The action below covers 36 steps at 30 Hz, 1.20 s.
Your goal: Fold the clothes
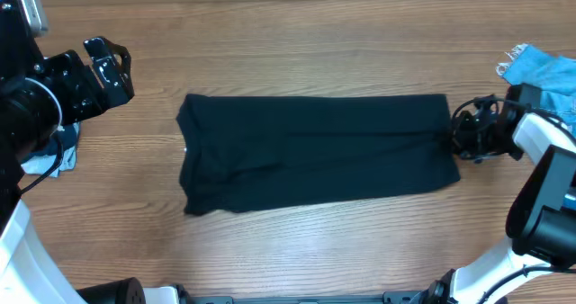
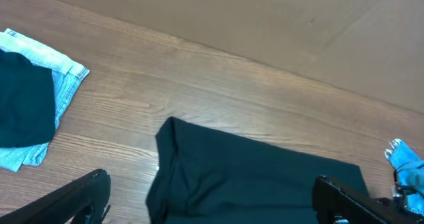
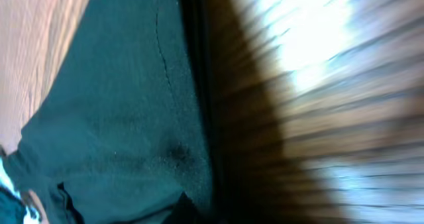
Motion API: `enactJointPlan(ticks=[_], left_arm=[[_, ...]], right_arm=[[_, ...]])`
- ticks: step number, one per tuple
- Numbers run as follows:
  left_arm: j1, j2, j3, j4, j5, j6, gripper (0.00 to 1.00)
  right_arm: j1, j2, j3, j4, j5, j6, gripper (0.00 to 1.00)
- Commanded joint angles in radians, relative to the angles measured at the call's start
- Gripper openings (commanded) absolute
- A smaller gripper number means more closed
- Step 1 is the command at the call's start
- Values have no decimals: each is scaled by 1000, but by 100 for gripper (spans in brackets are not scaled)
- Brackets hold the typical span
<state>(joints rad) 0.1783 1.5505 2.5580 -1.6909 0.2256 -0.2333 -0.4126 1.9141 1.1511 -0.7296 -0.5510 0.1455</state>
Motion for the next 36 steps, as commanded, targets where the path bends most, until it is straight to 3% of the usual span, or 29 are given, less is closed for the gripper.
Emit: enactJointPlan(ticks=[1, 14, 36], left_arm=[[-3, 0, 3, 2, 11, 12, 100], [-3, 0, 3, 2, 11, 12, 100], [-3, 0, 3, 2, 11, 12, 100]], right_arm=[[-35, -35, 62, -23, 38, 4, 4], [-53, -35, 393, -312, 133, -50, 4], [-48, -198, 482, -388, 262, -69, 4]])
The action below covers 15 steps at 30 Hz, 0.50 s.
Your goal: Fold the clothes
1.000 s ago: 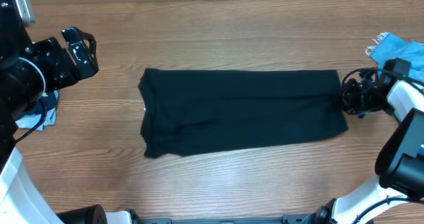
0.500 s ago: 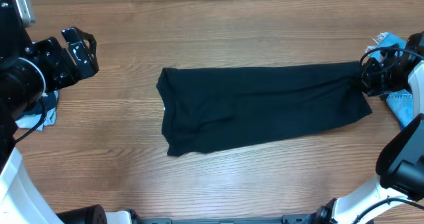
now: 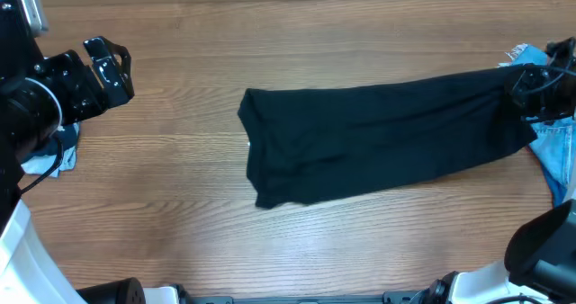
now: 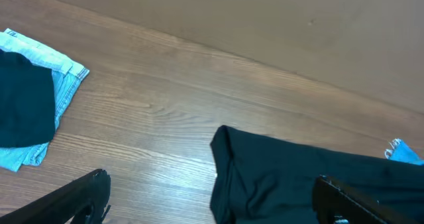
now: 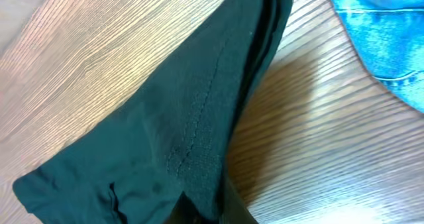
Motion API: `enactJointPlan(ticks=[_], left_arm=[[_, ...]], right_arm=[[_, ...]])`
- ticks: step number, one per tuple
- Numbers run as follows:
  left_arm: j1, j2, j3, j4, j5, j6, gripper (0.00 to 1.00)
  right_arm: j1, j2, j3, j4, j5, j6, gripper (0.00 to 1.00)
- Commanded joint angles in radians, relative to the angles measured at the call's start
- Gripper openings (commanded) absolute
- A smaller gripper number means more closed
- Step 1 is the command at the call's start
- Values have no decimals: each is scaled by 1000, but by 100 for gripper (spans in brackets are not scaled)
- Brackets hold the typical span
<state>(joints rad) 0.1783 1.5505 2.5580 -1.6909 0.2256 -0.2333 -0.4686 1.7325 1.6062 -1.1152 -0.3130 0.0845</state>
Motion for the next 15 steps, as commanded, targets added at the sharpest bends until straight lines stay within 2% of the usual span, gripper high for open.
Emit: enactJointPlan(ticks=[1, 6, 15], left_arm=[[-3, 0, 3, 2, 11, 12, 100], [-3, 0, 3, 2, 11, 12, 100], [-3, 0, 3, 2, 11, 12, 100]], right_arm=[[11, -16, 29, -6, 24, -11, 4], [74, -27, 33, -31, 24, -11, 4], [356, -33, 32, -78, 24, 1, 4]])
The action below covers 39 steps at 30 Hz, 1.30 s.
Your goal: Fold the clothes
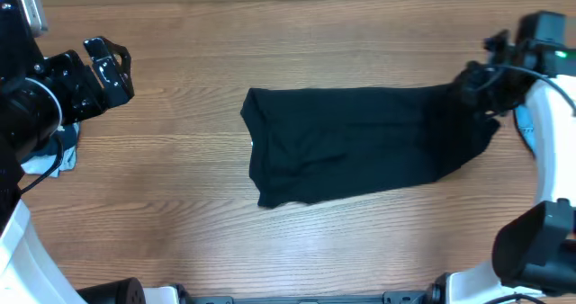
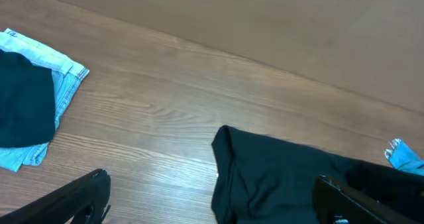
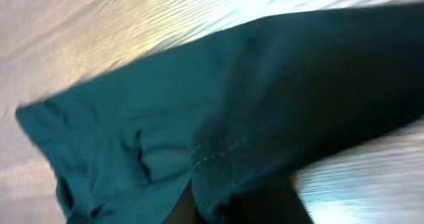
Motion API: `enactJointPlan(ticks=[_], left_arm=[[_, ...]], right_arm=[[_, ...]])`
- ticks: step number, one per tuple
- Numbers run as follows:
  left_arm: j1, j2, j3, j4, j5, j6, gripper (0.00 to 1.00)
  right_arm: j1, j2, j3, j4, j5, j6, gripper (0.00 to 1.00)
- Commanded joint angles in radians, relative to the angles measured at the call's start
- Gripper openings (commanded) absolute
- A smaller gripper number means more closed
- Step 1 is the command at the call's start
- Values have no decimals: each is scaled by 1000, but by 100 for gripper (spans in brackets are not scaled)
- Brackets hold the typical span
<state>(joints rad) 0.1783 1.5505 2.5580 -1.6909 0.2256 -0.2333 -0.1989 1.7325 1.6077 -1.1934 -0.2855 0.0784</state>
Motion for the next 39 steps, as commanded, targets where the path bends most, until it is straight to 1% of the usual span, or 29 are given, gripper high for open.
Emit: enactJointPlan(ticks=[1, 3, 7, 17, 23, 30, 34, 35, 36, 37, 38, 39], left_arm=[[-3, 0, 3, 2, 11, 12, 100], [-3, 0, 3, 2, 11, 12, 100], [-3, 0, 3, 2, 11, 12, 100], [-3, 0, 3, 2, 11, 12, 100], [-3, 0, 3, 2, 11, 12, 100], [-3, 0, 3, 2, 11, 12, 100], [-3, 0, 3, 2, 11, 12, 100], [-3, 0, 3, 2, 11, 12, 100], [-3, 0, 3, 2, 11, 12, 100], [-3, 0, 3, 2, 11, 12, 100], [-3, 0, 3, 2, 11, 12, 100], [-3, 0, 3, 2, 11, 12, 100]], right_arm=[[117, -33, 31, 2, -3, 19, 4], [179, -33, 31, 4, -3, 34, 4], [346, -32, 31, 33, -3, 89, 4], [615, -13, 31, 164, -3, 171, 4], [712, 64, 30, 232, -3, 208, 4], [819, 166, 30, 254, -3, 208, 4], [872, 204, 30, 305, -3, 211, 4], [875, 212, 30, 318, -3, 211, 11], [877, 222, 30, 330, -4, 211, 27], [878, 223, 30, 337, -6, 211, 39], [878, 222, 30, 349, -6, 210, 48], [878, 218, 30, 367, -6, 209, 53]])
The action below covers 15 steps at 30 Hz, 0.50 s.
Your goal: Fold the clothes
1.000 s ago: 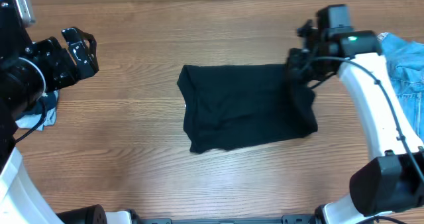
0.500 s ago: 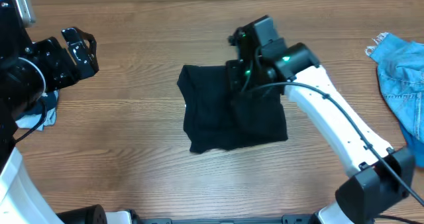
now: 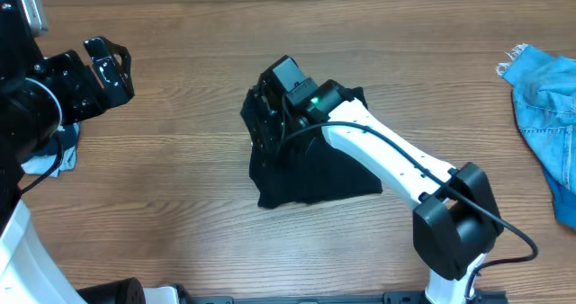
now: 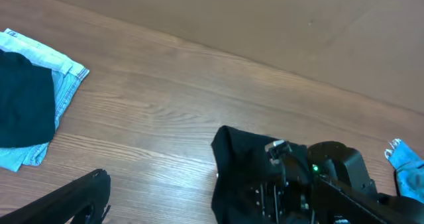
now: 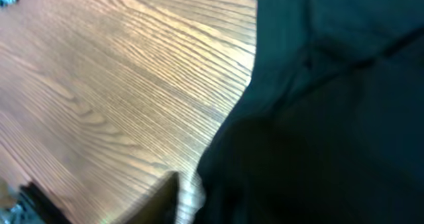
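Note:
A black garment [image 3: 315, 174] lies doubled over on itself in the middle of the table, and also shows in the left wrist view [image 4: 238, 164]. My right gripper [image 3: 268, 115] is low over the garment's left end, its arm stretched across the cloth. It is shut on the black fabric [image 5: 331, 85] that fills its wrist view. My left gripper [image 3: 108, 66] hangs open at the far left, well clear of the garment, with its fingers [image 4: 86, 191] wide apart.
A blue denim garment [image 3: 544, 88] lies crumpled at the right edge. A folded stack of black on light blue cloth [image 4: 26, 105] sits at the left edge beneath my left arm. Bare wood [image 3: 180, 241] surrounds the garment.
My right gripper has gone from the right side of the table to the garment's left end, with the right end of the cloth in it. The garment is now half as long.
The garment lay flat and long with my right gripper at its right edge. Then it lay shifted to the right, held by that end near the denim. The end was then raised, and now it rests over the left end. My left arm stayed still.

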Motion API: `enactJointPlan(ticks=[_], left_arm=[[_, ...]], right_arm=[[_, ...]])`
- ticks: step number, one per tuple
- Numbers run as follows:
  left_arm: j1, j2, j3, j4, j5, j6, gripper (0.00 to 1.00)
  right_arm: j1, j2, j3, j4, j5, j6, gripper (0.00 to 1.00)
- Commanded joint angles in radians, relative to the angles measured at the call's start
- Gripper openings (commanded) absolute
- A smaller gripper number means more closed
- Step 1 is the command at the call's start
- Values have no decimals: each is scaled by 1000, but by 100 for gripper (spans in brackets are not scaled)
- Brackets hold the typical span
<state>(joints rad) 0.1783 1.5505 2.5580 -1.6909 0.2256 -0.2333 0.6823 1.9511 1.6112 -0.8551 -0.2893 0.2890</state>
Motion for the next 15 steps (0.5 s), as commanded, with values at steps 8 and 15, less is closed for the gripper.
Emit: enactJointPlan(ticks=[8, 15], left_arm=[[-3, 0, 3, 2, 11, 12, 100], [-3, 0, 3, 2, 11, 12, 100]], right_arm=[[-53, -70, 27, 22, 1, -7, 70], [-151, 18, 24, -105, 0, 2, 61]])
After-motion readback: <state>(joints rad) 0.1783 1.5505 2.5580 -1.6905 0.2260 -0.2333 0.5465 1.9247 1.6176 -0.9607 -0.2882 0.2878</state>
